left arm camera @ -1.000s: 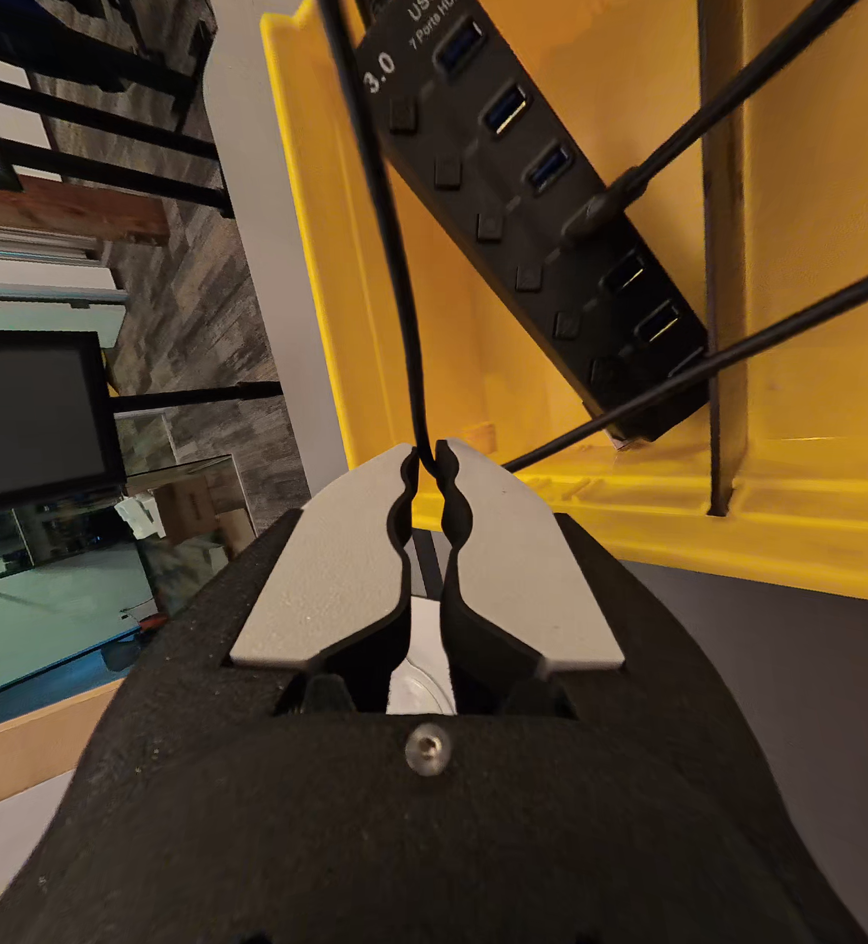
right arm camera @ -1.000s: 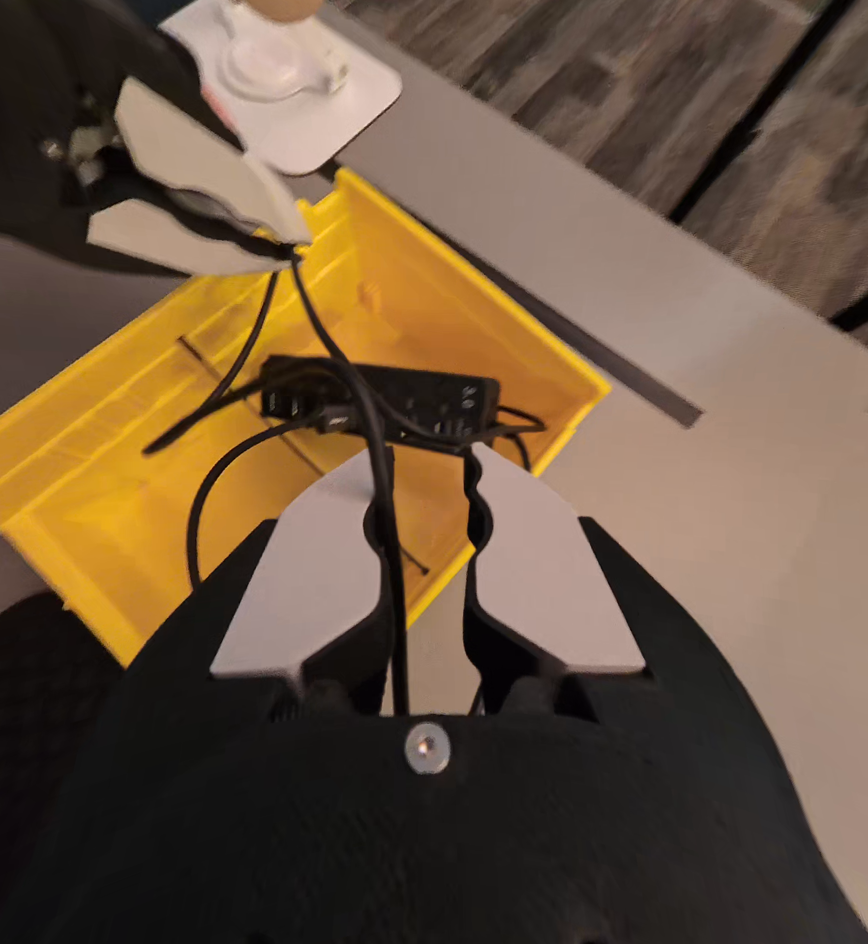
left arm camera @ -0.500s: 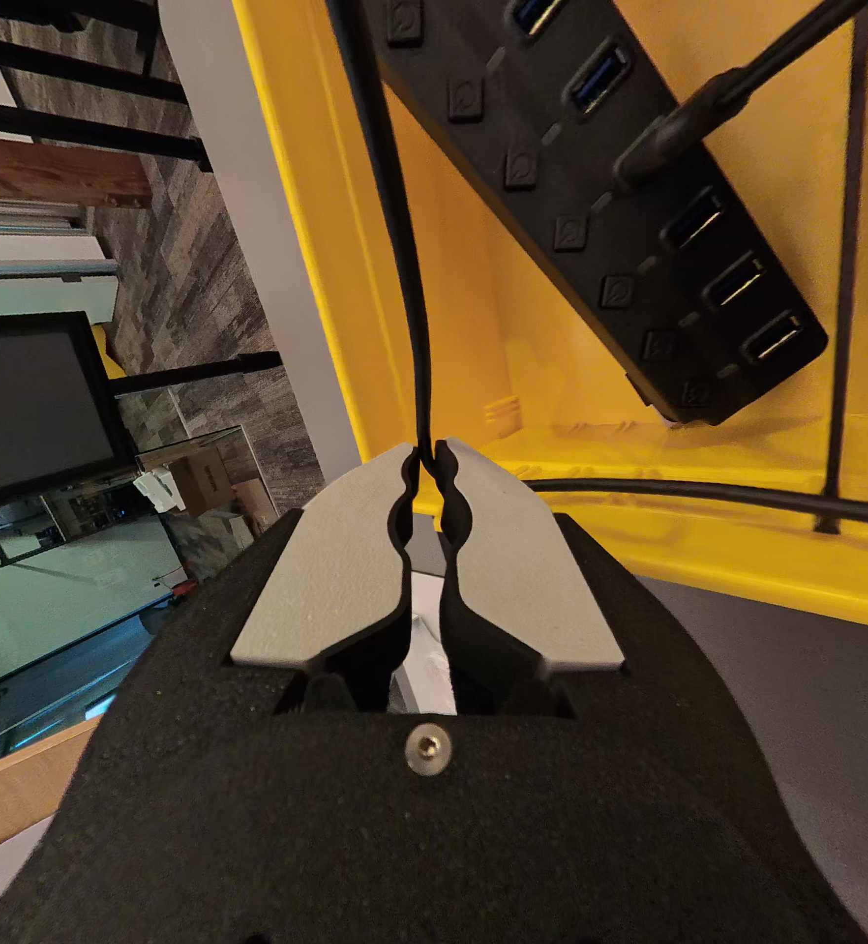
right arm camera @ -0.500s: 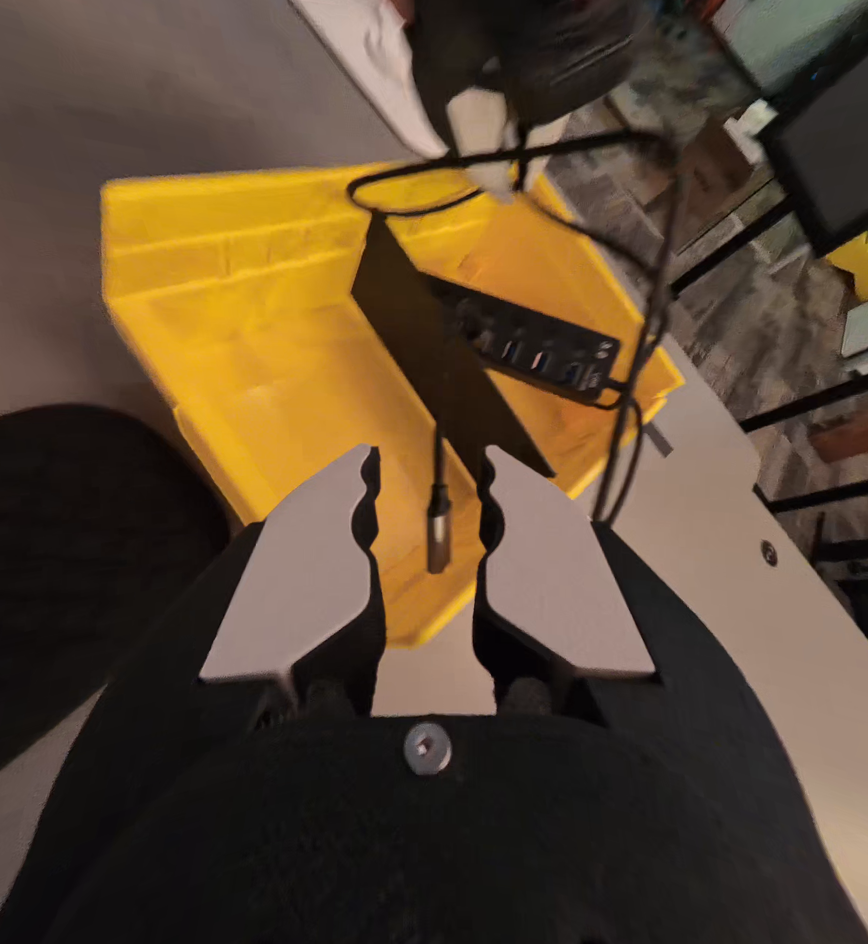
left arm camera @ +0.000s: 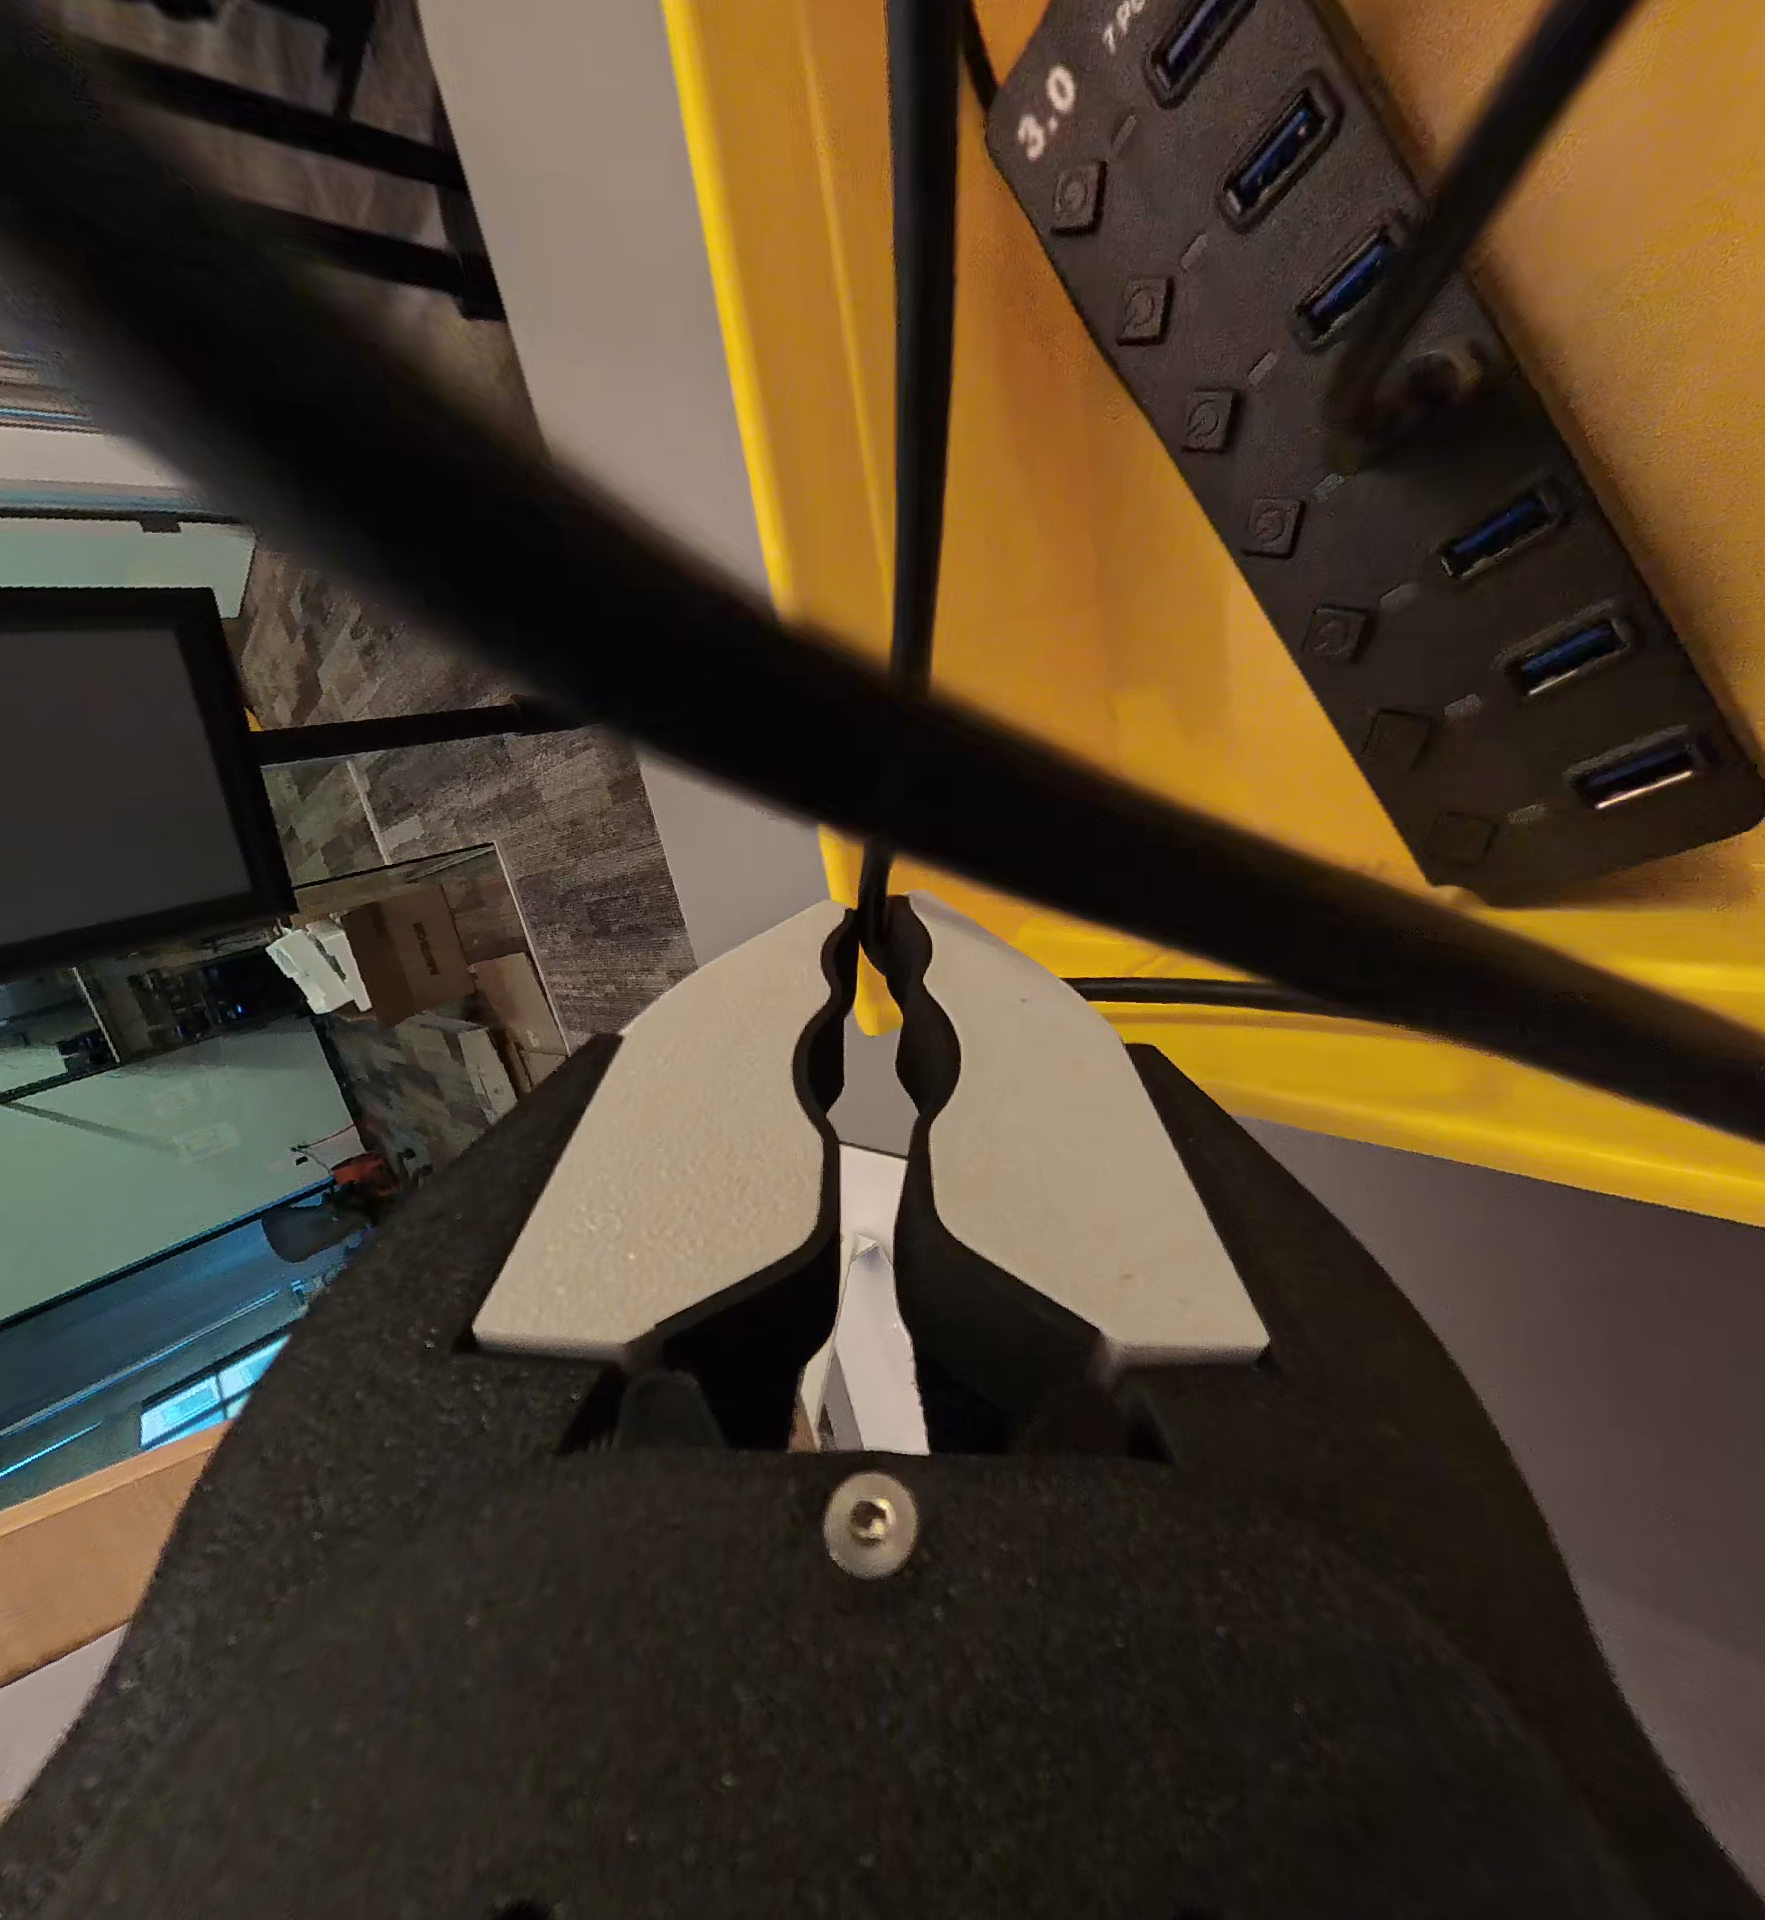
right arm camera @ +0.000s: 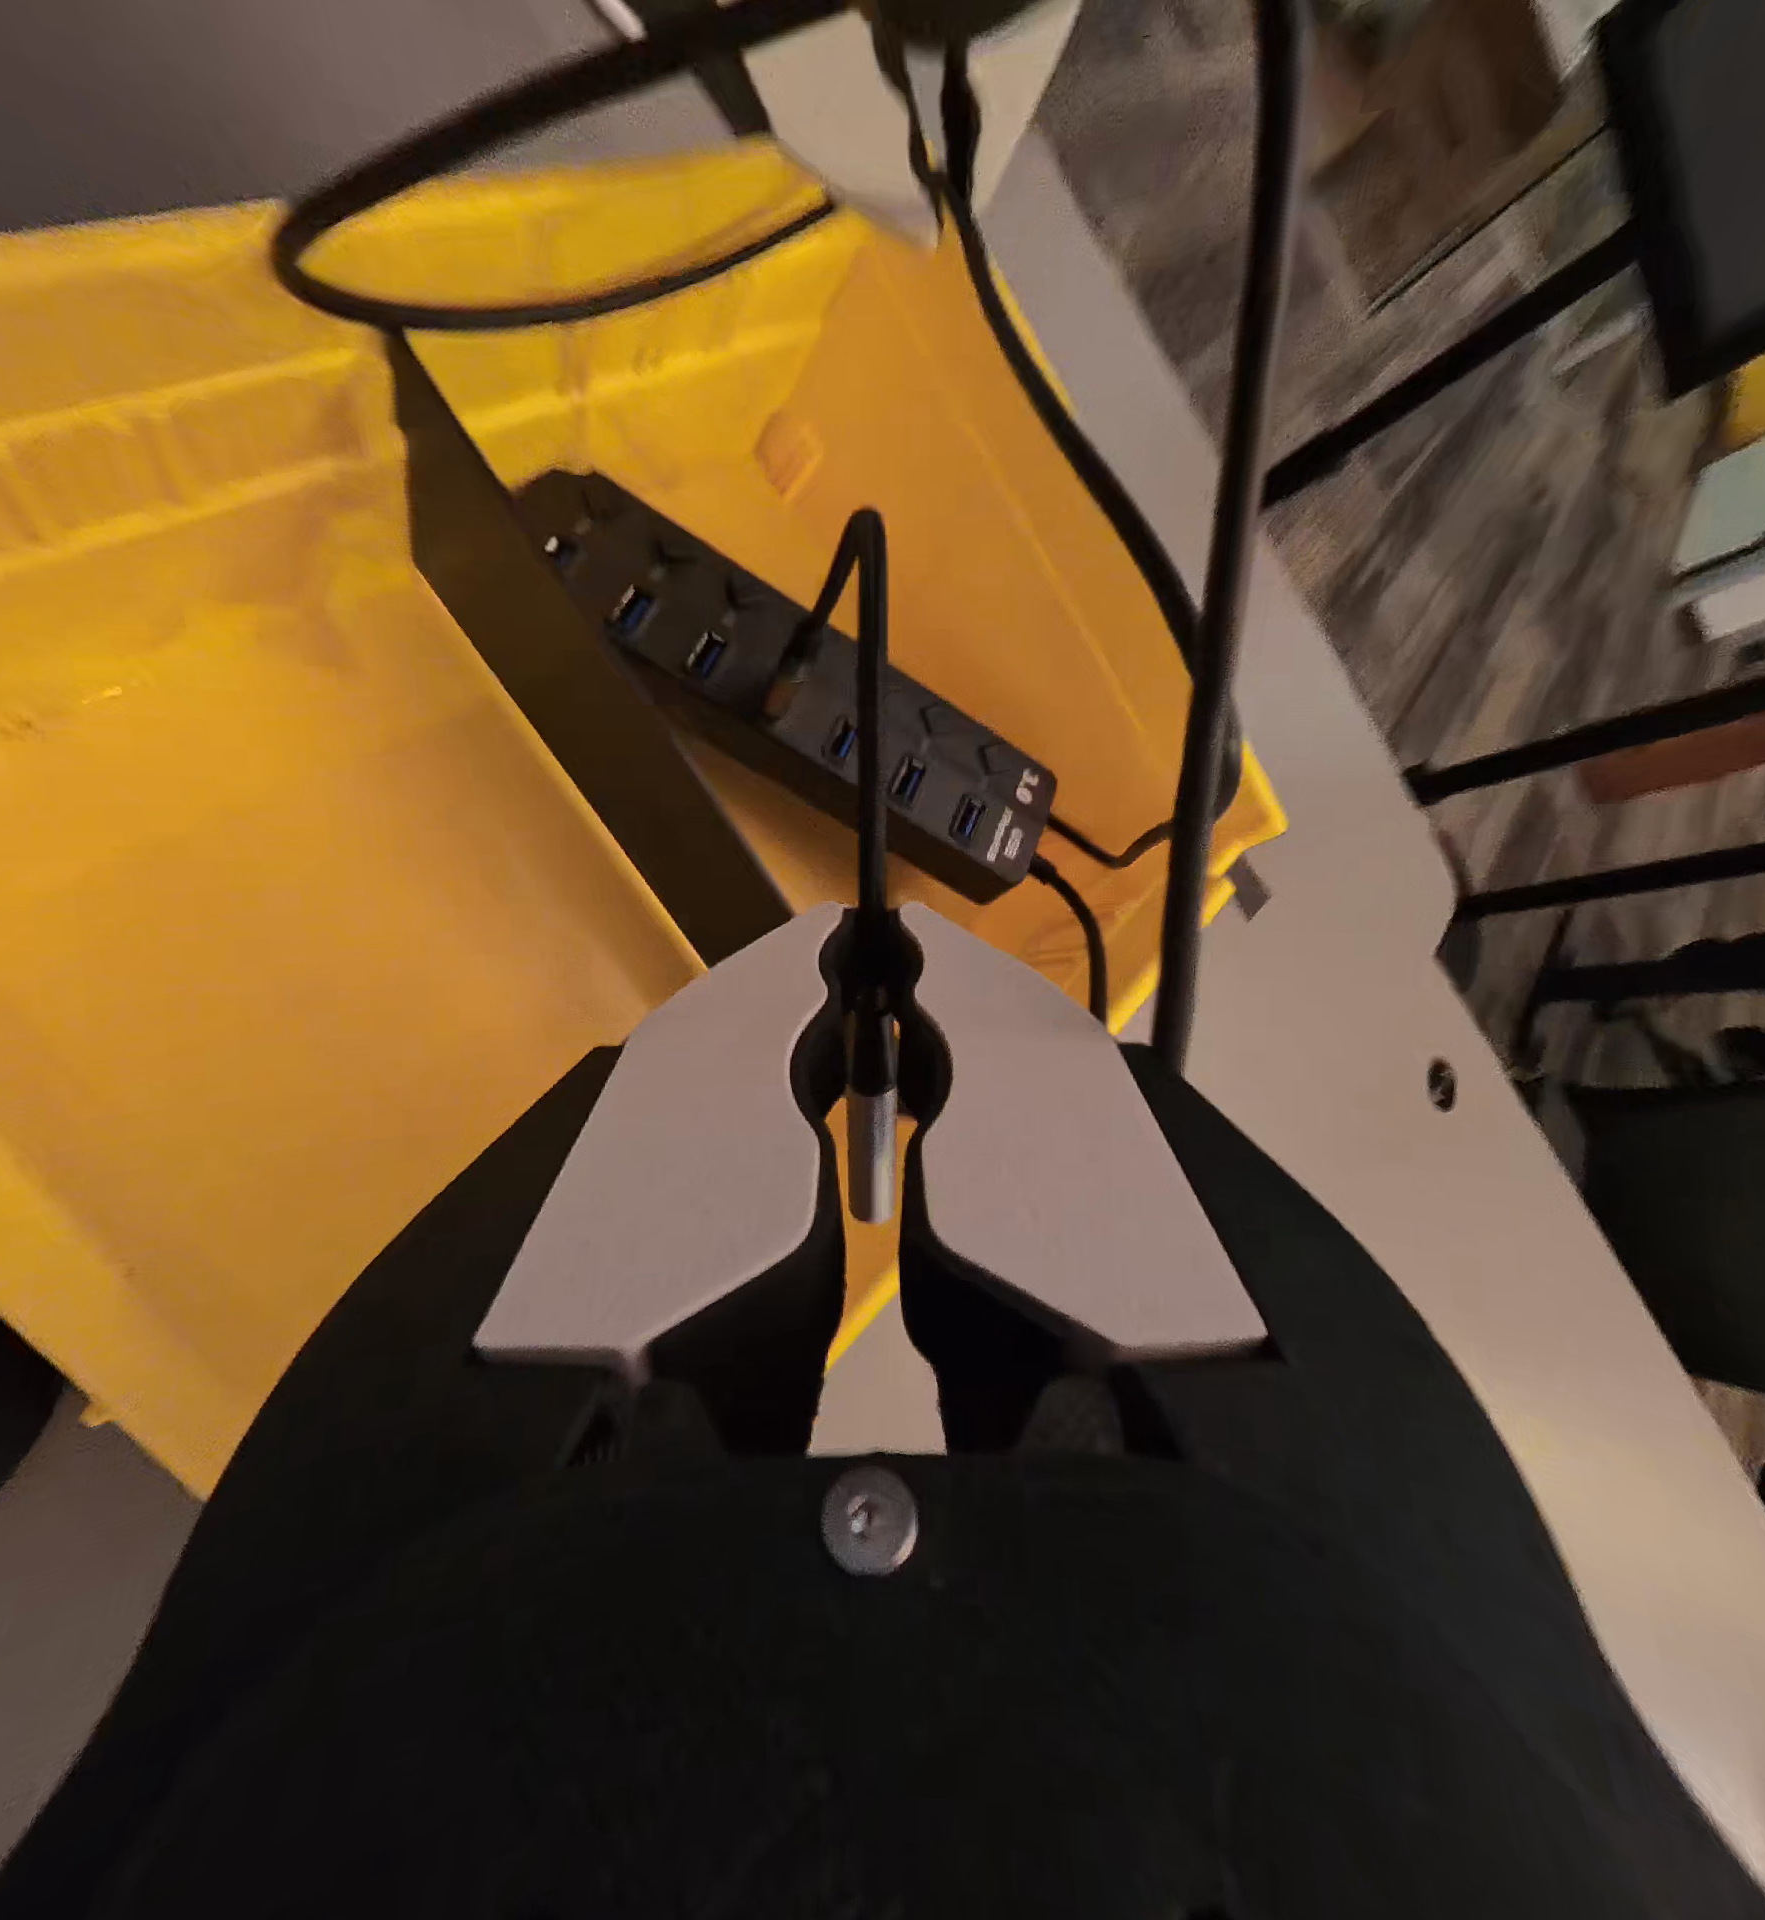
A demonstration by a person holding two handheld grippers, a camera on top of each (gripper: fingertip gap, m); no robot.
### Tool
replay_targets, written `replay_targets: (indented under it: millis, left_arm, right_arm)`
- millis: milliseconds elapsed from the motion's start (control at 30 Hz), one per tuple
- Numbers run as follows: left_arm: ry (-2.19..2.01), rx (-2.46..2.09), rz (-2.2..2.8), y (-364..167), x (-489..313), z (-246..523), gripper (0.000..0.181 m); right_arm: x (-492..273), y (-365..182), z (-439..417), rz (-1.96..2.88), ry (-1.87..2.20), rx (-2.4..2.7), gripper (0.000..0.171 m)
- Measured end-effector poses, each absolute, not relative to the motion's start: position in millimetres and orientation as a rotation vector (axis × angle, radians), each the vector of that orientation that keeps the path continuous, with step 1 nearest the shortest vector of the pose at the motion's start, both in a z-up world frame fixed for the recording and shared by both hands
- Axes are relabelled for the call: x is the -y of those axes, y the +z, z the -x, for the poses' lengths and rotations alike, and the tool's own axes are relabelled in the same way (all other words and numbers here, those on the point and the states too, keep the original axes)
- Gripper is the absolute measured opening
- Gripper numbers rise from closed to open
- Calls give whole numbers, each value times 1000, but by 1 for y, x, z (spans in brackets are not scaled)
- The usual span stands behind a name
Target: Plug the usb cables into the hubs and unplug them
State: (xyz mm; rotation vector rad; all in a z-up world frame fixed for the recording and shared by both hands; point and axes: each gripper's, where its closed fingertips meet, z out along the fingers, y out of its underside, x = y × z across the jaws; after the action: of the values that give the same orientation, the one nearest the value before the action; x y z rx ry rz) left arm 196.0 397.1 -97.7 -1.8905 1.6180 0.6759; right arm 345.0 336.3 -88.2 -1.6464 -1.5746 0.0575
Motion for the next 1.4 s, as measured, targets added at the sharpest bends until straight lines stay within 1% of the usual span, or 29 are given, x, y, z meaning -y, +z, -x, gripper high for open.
replay_targets:
  millis: [133,267,367,400,467,533,667,700,767,800,833,900,967,1000,1067,1167,1233,1400]
  left_arm:
    - [740,-1631,1899,-96,-404,-190,5]
    - [760,-1643,1953,-106,-410,-187,5]
    - [701,-1591,1987,-109,-414,-192,5]
    - [698,-1575,1989,-109,-416,-193,4]
    - [732,-1561,1971,-109,-420,-191,4]
    - [718,-1562,1981,-112,-419,-192,4]
    - [692,-1538,1982,-112,-419,-193,4]
    - [683,-1532,1985,-111,-418,-193,4]
    - [686,-1530,1993,-112,-418,-191,4]
    - [690,-1534,1992,-112,-418,-190,4]
    - [692,-1535,1992,-112,-418,-190,4]
    - [701,-1537,1995,-112,-418,-190,4]
    - [707,-1536,2000,-112,-418,-190,4]
    - [709,-1535,2004,-112,-418,-190,4]
    - [711,-1535,2012,-112,-417,-189,4]
    - [700,-1531,2017,-111,-417,-188,4]
    - [701,-1537,2012,-111,-416,-188,4]
    - [714,-1563,1967,-108,-415,-194,4]
  right_arm:
    - [-359,-108,-341,1803,38,1700,5]
    - [-362,-109,-335,1782,85,1764,6]
    - [-355,-104,-335,1711,125,1765,21]
    - [-350,-103,-336,1701,161,1768,24]
    - [-338,-100,-341,1676,222,1773,23]
    - [-325,-91,-347,1599,268,1775,23]
    - [-302,-51,-347,1380,419,1626,23]
    - [-298,-45,-348,1345,433,1589,33]
    - [-300,-45,-351,1321,343,1547,61]
    - [-308,-49,-354,1322,224,1536,66]
    - [-318,-54,-358,1322,87,1529,67]
    - [-334,-60,-361,1334,-100,1515,66]
    - [-334,-70,-354,1365,-97,1542,65]
    - [-335,-73,-351,1365,-119,1547,60]
    - [-340,-77,-350,1325,-232,1548,46]
    - [-345,-88,-351,1335,-319,1551,32]
    - [-350,-95,-352,1374,-311,1555,8]
    - [-350,-79,-338,1467,2,1556,5]
